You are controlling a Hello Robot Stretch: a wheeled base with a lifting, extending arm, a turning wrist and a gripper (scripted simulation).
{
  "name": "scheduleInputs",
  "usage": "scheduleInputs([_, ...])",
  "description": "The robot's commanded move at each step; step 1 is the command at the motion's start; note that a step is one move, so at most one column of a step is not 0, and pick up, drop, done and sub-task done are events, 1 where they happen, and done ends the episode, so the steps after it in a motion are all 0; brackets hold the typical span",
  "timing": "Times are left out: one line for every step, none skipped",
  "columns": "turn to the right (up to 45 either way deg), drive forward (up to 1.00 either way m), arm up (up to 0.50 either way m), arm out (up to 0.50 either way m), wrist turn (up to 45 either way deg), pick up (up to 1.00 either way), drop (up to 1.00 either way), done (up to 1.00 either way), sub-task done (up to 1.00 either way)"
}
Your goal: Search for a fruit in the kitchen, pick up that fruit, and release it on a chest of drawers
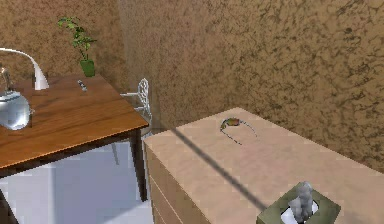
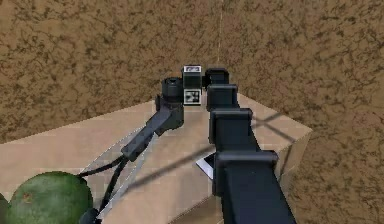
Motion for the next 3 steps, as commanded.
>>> scheduleInputs([0.0,0.0,0.0,0.0,39.0,0.0,0.0,0.0,0.0])
scheduleInputs([0.0,0.0,-0.12,0.0,0.0,0.0,0.0,0.0,0.0])
scheduleInputs([0.0,0.0,0.0,0.0,0.0,0.0,1.0,0.0,0.0])
